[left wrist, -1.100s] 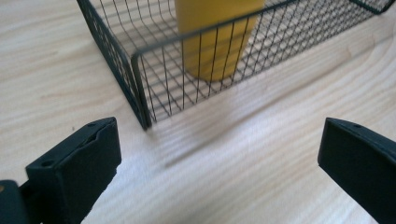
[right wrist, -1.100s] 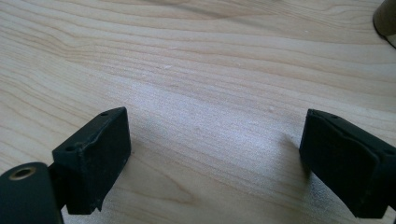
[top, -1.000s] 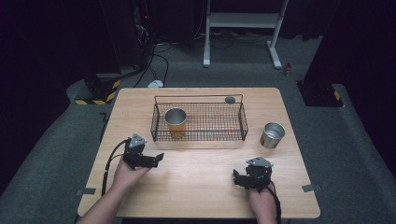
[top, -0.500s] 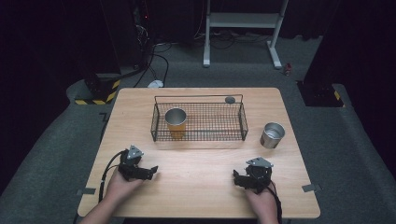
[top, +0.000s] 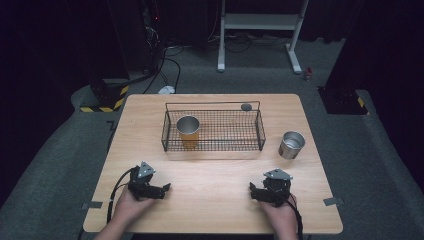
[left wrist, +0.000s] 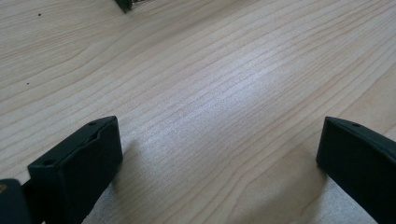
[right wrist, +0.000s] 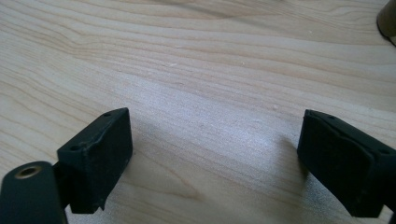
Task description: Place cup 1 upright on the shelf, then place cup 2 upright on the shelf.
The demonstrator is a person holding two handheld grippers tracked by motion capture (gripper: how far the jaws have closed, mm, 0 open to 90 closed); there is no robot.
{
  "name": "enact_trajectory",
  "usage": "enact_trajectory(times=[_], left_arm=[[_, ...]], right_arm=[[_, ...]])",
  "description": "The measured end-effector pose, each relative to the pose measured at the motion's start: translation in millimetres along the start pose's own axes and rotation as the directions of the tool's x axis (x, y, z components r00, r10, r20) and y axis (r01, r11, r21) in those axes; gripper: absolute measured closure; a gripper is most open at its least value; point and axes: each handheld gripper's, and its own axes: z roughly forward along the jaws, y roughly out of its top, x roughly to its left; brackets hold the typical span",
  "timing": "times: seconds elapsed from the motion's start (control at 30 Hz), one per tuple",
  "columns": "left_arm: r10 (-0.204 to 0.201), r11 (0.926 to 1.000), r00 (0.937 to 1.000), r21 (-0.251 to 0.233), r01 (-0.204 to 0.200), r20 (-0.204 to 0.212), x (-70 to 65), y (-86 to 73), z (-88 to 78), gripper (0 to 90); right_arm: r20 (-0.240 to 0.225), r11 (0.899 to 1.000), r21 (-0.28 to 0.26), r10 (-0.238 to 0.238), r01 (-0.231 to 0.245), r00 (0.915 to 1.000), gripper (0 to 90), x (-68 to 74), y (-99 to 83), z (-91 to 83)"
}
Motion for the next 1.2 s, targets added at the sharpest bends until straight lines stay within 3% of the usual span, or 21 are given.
enact_trajectory(times=[0.17,0.5,0.77,0.87,1.13,1.2], left_arm=[[0.006,1.0,1.0,-0.004,-0.006,-0.007,0.3,-0.4,-0.2,0.6],[0.007,1.0,0.9999,-0.004,-0.007,-0.008,0.6,-0.6,-0.7,1.2],[0.003,1.0,1.0,-0.006,-0.003,-0.003,0.4,-1.6,-1.9,2.3],[0.006,1.0,1.0,-0.006,-0.006,-0.003,0.8,-1.6,-2.2,2.8],[0.003,1.0,1.0,-0.007,-0.003,-0.005,0.5,-1.7,-2.1,2.8],[0.007,1.0,1.0,-0.004,-0.007,-0.005,0.8,-1.7,-2.3,2.8]], right_arm=[[-0.01,1.0,-0.006,0.015,-0.015,0.9998,11.1,-1.5,1.1,-2.3],[-0.009,0.998,-0.059,-0.007,0.007,0.9999,10.4,-3.2,3.9,-12.3],[0.033,0.996,-0.092,0.005,-0.002,0.9994,9.2,-12.6,5.4,-15.4],[0.048,0.993,-0.12,-0.013,0.019,0.9987,9.2,-15.1,7.1,-15.8],[0.079,0.99,-0.138,0.02,-0.009,0.9967,9.2,-25.1,7.2,-17.9],[0.094,0.99,-0.141,0.009,0.005,0.9955,9.2,-26.8,7.5,-18.0]])
